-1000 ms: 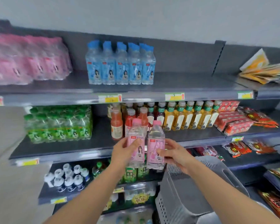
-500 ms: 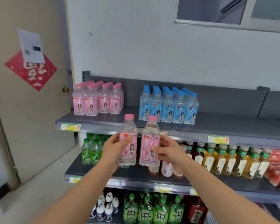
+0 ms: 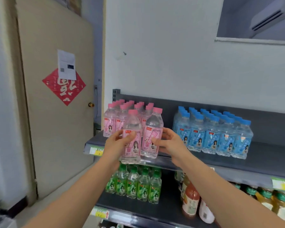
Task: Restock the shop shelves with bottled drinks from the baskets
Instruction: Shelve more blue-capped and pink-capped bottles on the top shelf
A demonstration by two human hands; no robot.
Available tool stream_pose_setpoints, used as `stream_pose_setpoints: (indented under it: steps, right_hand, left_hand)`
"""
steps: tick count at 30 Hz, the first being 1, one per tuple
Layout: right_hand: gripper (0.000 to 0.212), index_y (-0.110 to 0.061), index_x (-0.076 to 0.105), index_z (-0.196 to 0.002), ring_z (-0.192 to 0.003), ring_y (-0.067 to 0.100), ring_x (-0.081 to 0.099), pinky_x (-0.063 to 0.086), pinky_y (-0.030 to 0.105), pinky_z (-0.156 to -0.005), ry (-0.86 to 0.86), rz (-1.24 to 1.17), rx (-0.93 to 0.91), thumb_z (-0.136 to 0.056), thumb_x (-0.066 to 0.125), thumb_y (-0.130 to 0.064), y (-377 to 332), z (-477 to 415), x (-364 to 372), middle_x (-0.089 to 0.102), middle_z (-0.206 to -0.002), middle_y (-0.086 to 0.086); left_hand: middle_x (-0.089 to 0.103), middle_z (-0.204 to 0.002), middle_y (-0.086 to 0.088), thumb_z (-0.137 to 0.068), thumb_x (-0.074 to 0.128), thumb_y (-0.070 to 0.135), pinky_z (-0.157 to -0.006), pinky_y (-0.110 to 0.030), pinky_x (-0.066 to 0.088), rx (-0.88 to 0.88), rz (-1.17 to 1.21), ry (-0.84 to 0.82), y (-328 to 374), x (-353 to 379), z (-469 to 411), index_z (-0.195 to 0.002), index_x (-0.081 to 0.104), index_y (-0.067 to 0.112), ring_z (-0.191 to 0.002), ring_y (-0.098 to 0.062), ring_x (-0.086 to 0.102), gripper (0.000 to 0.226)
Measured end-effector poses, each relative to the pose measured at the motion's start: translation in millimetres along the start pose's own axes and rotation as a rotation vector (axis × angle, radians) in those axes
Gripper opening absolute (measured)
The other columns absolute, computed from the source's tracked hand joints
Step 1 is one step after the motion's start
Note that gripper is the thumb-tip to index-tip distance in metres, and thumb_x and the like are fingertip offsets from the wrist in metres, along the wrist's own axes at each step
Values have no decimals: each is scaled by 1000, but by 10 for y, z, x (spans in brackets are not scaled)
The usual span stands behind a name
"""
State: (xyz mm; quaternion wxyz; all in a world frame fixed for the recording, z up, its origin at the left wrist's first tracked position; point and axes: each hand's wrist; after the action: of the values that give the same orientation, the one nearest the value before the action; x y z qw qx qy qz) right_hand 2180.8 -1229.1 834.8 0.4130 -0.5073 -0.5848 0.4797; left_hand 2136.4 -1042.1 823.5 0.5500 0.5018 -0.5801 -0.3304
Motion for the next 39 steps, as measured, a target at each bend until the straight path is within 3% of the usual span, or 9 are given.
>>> stream_pose_setpoints:
  steps: [3,5,10,16,20,29,35,37,39]
  right_hand:
    - [45,-15,58,-116,-96,20,69,59,33,-74,21,4,-26,-78,73,3,32,-345,206,68,-108,3]
    - [47,-15,57,-117,-98,20,68,59,36,-78,42,18,-28,-78,74,4,81,-578,313,67,-109,3]
    - [46,-26,57,-108,-104,22,65,53,48,-93,95,94,-4,-76,77,1,263,-1051,479,66,-112,4]
    - [48,-26,54,-104,-108,24,62,51,49,-96,116,101,56,-73,79,1,502,-1350,554,63,-118,5]
    - [54,-21,52,-114,-109,23,61,52,44,-95,104,111,54,-73,78,4,559,-1485,641,63,-117,5]
    - [49,-20,58,-119,-101,18,62,50,23,-76,143,220,-22,-78,75,-1,595,-1559,694,66,-108,0]
    - [60,-20,52,-126,-96,15,61,52,33,-85,253,443,-53,-74,82,-24,512,-1453,721,63,-109,-1]
    - [43,-22,56,-109,-87,15,59,52,35,-80,373,486,-213,-75,79,-36,433,-1330,754,61,-98,-1]
    - [25,-22,61,-99,-83,19,60,51,31,-75,274,376,-313,-80,74,-32,350,-1204,785,64,-91,3]
  left_hand:
    - [60,-129,-3,-37,88,64,-103,-51,43,24,-31,-18,63,-213,-334,-130,55,23,-116,-24,59,107]
    - [61,-129,-4,-29,88,67,-101,-54,45,30,-34,-16,75,-361,-577,-130,56,24,-114,-27,61,114]
    - [66,-121,-5,-38,90,57,-99,-53,47,28,-24,-45,185,-591,-934,-128,57,21,-109,-27,64,102]
    - [73,-105,-7,-69,79,30,-93,-52,52,18,-36,-38,189,-734,-1151,-114,65,19,-98,-27,69,49]
    - [73,-102,-6,-75,77,24,-93,-51,52,14,-47,-19,140,-780,-1240,-112,66,18,-97,-27,70,39]
    - [73,-104,-6,-57,80,35,-94,-52,51,2,-71,-26,99,-781,-1253,-112,66,19,-99,-27,69,60]
    - [67,-117,-5,-34,90,55,-98,-51,48,0,-62,-13,49,-677,-1263,-123,60,23,-109,-26,64,99]
    - [64,-119,-5,-44,87,47,-99,-47,48,-2,-71,-24,65,-617,-1252,-125,59,24,-110,-25,63,89]
    - [65,-117,-6,-60,83,36,-87,-37,55,-10,-70,-52,55,-564,-1280,-125,59,21,-104,-23,66,71]
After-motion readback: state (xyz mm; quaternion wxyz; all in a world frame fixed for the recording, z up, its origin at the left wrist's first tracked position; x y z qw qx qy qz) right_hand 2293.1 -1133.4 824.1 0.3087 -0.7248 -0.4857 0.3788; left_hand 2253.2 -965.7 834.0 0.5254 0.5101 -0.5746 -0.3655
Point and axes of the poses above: each hand's wrist, its own z-axis away from the middle knuckle, its own x-axis out of the palm, y = z × x
